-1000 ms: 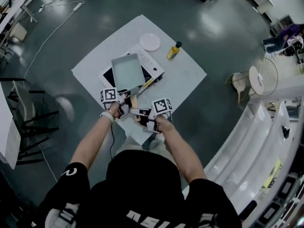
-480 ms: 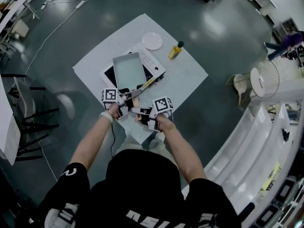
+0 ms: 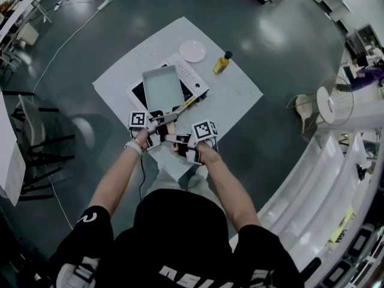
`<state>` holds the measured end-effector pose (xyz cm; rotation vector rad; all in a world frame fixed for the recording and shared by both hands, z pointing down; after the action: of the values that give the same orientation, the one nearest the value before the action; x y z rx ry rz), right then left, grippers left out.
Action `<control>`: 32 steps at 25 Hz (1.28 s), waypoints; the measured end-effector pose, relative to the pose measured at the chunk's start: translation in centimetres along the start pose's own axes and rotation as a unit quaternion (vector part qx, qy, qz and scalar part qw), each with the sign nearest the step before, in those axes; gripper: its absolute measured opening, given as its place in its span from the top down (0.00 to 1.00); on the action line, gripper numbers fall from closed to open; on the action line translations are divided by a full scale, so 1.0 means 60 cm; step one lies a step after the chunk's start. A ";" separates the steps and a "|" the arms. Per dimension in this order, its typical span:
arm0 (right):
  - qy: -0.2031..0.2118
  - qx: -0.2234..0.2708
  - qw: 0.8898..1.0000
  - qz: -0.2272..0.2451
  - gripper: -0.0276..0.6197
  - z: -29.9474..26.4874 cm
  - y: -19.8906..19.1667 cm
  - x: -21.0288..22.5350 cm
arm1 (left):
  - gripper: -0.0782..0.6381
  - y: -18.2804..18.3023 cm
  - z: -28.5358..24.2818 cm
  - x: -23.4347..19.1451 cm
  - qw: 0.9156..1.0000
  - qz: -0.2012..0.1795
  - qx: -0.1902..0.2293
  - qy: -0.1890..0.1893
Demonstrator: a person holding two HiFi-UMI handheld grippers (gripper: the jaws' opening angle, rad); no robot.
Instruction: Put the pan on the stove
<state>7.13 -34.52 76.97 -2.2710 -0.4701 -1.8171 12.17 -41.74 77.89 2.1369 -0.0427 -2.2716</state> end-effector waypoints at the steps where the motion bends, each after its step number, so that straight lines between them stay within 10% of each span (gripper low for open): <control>1: -0.007 -0.001 1.000 -0.003 0.82 0.001 -0.002 0.007 | 0.63 -0.004 0.003 -0.006 1.000 0.011 0.006 -0.004; 22: -0.021 0.024 0.999 0.001 0.82 -0.001 0.005 0.036 | 0.64 -0.003 0.012 -0.033 0.998 0.002 0.063 0.016; 32: -0.031 0.030 0.999 0.011 0.67 0.035 0.012 0.044 | 0.61 -0.007 0.048 -0.024 0.993 -0.016 0.118 0.018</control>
<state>9.83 -34.11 79.10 -2.2892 -0.5021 -1.7020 9.37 -41.24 79.48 2.3031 -0.2951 -2.3504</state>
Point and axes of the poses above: the fingertips, and each gripper's own axes: z backward along the fingers, x to its right, y out of its top, the point moved 1 cm from there along z, backward along the fingers, and after that the axes turned 2 degrees about -z, right-handed, at the moved point
